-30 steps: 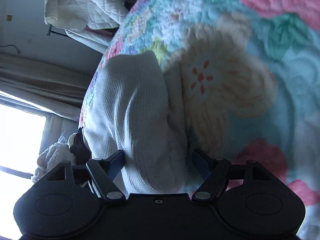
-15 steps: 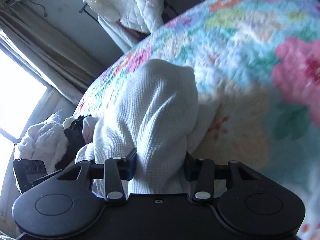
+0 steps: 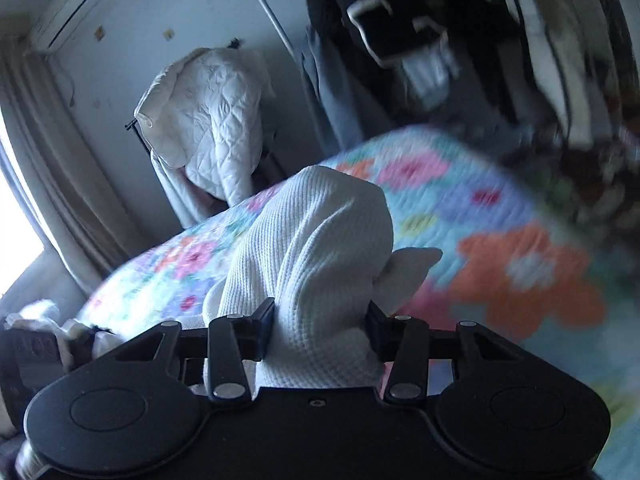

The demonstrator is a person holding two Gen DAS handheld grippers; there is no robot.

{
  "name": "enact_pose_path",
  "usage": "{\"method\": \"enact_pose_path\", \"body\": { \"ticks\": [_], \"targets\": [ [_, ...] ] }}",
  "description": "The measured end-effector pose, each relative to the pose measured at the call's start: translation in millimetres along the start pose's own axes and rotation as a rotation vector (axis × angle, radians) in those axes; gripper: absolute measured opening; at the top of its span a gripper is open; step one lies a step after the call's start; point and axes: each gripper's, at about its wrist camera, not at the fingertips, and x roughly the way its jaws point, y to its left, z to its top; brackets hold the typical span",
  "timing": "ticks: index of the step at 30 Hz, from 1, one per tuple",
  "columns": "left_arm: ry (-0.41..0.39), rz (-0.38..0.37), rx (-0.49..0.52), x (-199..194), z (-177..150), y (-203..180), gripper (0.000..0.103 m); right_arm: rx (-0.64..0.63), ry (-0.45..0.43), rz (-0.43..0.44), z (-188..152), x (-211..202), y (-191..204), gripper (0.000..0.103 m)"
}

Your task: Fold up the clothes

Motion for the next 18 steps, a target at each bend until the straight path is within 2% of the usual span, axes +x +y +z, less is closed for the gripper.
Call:
{"method": "enact_pose_path", "body": {
  "ticks": [2,3,5,6,7,10,12,16,18],
  "targets": [
    [0.0,0.106,-0.011,28,-15,-10,0.057,-0.074,-0.029,-0.041,5,-10,-17,0.054],
    [0.041,0.161,-0.03,45,-26,-12,0.057,-0.11,-0.031,-0.085,0,-9,-25,0.057],
    [0.189,0.243,-0.069,77,-51,-10,0.058,-0.162,0.034,-0.262,-25,11,-39,0.06],
    [0.189,0.252,-0.064,80,-60,-11,0.063,-0.177,0.064,-0.353,-36,20,-44,0.06],
    [0.158,0.243,-0.038,75,-64,-15,0.064,-0.155,0.055,-0.396,-44,19,-47,0.06],
    [0.189,0.295,0.027,64,-60,-27,0.074,-0.018,-0.041,-0.439,-59,1,-49,0.062],
    [0.189,0.358,0.0,50,-54,-28,0.086,0.028,-0.095,-0.448,-58,-12,-41,0.063],
    [0.142,0.397,-0.016,26,-53,-37,0.088,-0.128,-0.139,-0.364,-48,-13,-18,0.062],
    [0.133,0.408,0.028,27,-57,-51,0.088,-0.156,-0.098,-0.318,-48,-4,-17,0.045]
  ]
}}
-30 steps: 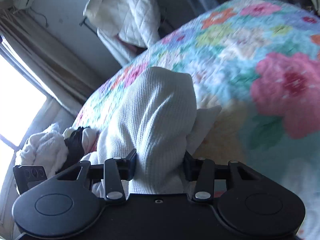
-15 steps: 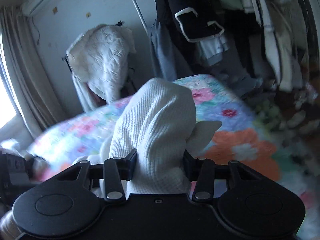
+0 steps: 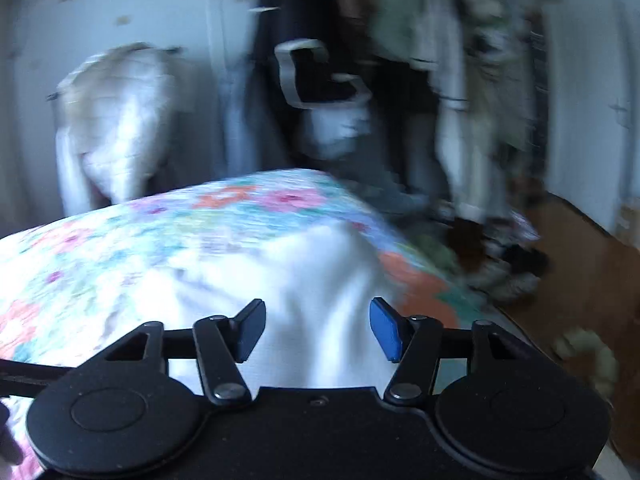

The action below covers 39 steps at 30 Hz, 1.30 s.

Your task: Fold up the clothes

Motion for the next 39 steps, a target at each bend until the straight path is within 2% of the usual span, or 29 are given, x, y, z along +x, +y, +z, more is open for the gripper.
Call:
{"method": "enact_pose_path", "body": {
  "ticks": [1,2,4,5,6,8,10,16,18,19,21,22,23,27,30,35,39],
  "targets": [
    [-0.008,0.008,0.021,-2,-2,-7,0.088,0.003,0.052,-0.004,-3,8,-1,0.027],
    [0.001,0.021,0.03,1,-5,-14,0.088,0.017,0.107,-0.017,-8,19,-4,0.015],
    [0.071,0.069,0.03,25,-2,-21,0.088,0.088,0.16,-0.003,-20,33,-19,0.009],
    [0.116,0.08,0.038,34,-5,-25,0.089,0.127,0.178,0.011,-26,39,-27,0.009],
    [0.142,0.09,0.048,43,-8,-28,0.094,0.138,0.187,0.021,-28,41,-32,0.009],
    [0.156,0.115,0.065,57,-12,-31,0.103,0.118,0.193,0.034,-26,39,-36,0.008],
    [0.143,0.126,0.072,65,-13,-30,0.103,0.1,0.195,0.039,-26,40,-38,0.008],
    [0.138,0.133,0.073,75,-11,-32,0.103,0.162,0.202,0.056,-21,55,-42,0.008],
    [0.156,0.117,0.068,73,-9,-30,0.103,0.176,0.217,0.061,-22,42,-28,0.01],
    [0.176,0.103,0.068,70,-8,-29,0.103,0.187,0.228,0.07,-21,34,-23,0.015],
    [0.222,0.076,0.042,60,-5,-24,0.103,0.205,0.247,0.093,-20,17,-19,0.032],
    [0.245,0.077,0.038,54,-6,-24,0.103,0.187,0.248,0.091,-21,8,-16,0.045],
    [0.263,0.089,0.053,48,-8,-25,0.103,0.159,0.247,0.081,-21,-2,-12,0.048],
    [0.208,0.157,0.151,15,-23,-37,0.103,0.092,0.238,0.059,-22,-36,-4,0.05],
    [0.143,0.172,0.175,-19,-31,-48,0.103,0.062,0.224,0.047,-25,-57,-5,0.058],
    [0.052,0.151,0.219,-80,-46,-66,0.103,-0.016,0.19,0.018,-29,-84,-1,0.06],
    [0.022,0.131,0.205,-98,-47,-71,0.103,0.001,0.166,0.043,-23,-94,-3,0.06]
  ]
}}
